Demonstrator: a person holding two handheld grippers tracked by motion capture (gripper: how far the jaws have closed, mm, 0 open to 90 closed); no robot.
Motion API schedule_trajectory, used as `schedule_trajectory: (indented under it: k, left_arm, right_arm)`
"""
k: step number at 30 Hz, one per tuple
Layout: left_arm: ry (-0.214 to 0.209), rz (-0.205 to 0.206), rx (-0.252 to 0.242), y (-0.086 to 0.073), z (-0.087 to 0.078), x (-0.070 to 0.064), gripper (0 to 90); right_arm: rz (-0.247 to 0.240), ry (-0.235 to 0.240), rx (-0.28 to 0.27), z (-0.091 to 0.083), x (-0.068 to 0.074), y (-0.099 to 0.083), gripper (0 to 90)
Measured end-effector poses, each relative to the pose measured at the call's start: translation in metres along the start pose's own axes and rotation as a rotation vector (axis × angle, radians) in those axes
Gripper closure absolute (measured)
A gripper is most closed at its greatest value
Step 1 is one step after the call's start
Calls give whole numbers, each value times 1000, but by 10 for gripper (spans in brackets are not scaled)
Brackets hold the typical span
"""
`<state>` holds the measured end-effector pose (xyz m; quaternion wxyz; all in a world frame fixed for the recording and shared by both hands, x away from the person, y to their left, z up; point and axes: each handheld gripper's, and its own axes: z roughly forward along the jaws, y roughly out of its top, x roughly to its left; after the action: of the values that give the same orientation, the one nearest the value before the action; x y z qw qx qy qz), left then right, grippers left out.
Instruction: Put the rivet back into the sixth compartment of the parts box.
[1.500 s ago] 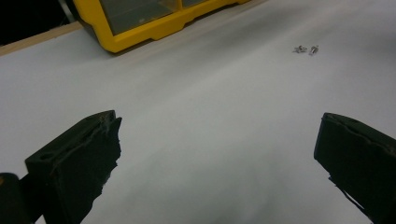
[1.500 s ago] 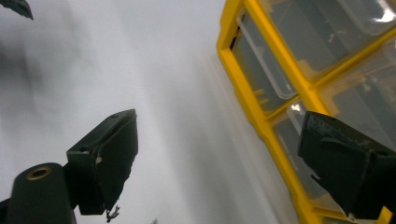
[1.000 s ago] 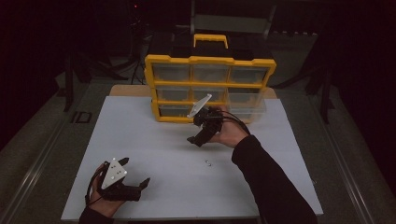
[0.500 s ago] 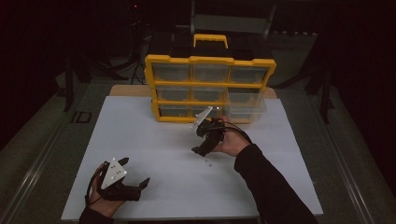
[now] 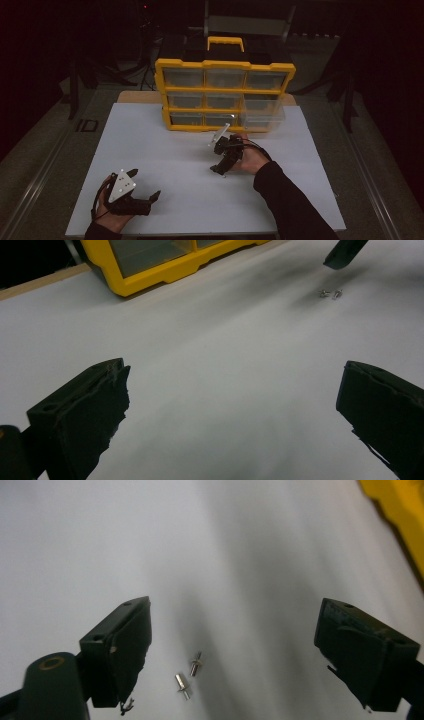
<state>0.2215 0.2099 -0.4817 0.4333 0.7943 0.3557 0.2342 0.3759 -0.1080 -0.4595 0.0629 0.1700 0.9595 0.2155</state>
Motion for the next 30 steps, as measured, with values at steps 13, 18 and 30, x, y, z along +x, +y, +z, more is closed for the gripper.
schedule_trajectory:
  k: [13,18,30]
  left_arm:
    - [-1,0,2,0,0,0,10]
    - [-2,0,1,0,0,0,10]
    - [0,2,3,0,0,0,10]
  right_arm:
    - [16,9,69,18,0,-13,198]
    - [25,-5,101,26,-1,-14,258]
    - [15,71,159,28,3,-15,612]
